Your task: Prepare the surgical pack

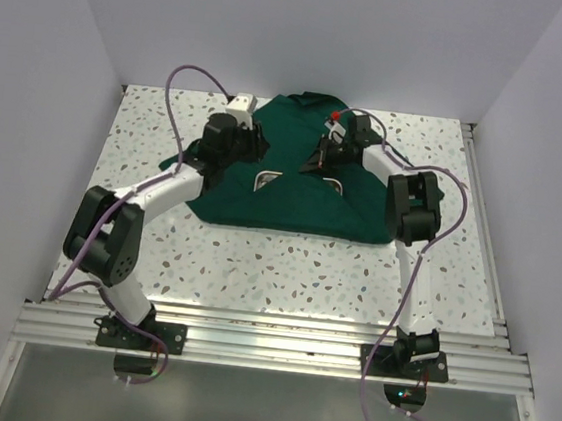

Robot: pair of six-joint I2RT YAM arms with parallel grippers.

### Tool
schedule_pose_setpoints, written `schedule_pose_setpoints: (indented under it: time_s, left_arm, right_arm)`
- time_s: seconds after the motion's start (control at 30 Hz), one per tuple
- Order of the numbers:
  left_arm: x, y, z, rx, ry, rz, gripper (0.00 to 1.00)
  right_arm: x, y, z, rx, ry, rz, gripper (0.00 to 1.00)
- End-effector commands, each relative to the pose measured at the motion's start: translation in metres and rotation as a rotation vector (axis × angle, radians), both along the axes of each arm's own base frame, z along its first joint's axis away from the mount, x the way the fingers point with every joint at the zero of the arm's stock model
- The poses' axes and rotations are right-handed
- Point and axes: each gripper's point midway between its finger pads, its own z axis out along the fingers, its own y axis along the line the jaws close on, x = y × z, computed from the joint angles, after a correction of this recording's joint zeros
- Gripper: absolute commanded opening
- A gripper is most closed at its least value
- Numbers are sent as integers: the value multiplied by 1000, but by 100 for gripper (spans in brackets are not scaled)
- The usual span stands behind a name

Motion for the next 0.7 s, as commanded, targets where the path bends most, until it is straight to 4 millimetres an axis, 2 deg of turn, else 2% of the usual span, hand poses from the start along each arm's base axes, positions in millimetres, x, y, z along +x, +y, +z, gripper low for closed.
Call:
schedule_pose_setpoints:
  time_s: [0.0, 0.03, 0.1, 0.13, 0.2, 0.3, 0.47, 0.67]
  left_arm:
    - [2, 48, 11, -8, 7, 215, 41]
    - [2, 66, 2, -33, 43, 264, 41]
    - [0, 82, 0, -74, 65, 293, 41]
    - [-1, 102, -10, -99, 91, 343, 42]
    - [-2, 125, -14, -119, 103, 401, 43]
    - [-5, 147, -30, -90, 145, 471, 43]
    - [-8, 171, -54, -55, 203, 543, 43]
    - [-7, 215, -72, -41, 256, 646, 49]
  right_arm:
    - [7, -7, -11, -97, -27, -4, 0]
    - [5, -6, -13, -106, -31, 10, 0]
    - [0, -8, -19, -126, -9, 19, 0]
    - [-2, -7, -19, -128, -14, 33, 0]
    - [-6, -5, -22, -122, -2, 45, 0]
    - [-12, -3, -27, -112, 13, 61, 0]
    - [-21, -4, -35, -97, 30, 76, 0]
    - [-25, -1, -35, -82, 29, 88, 0]
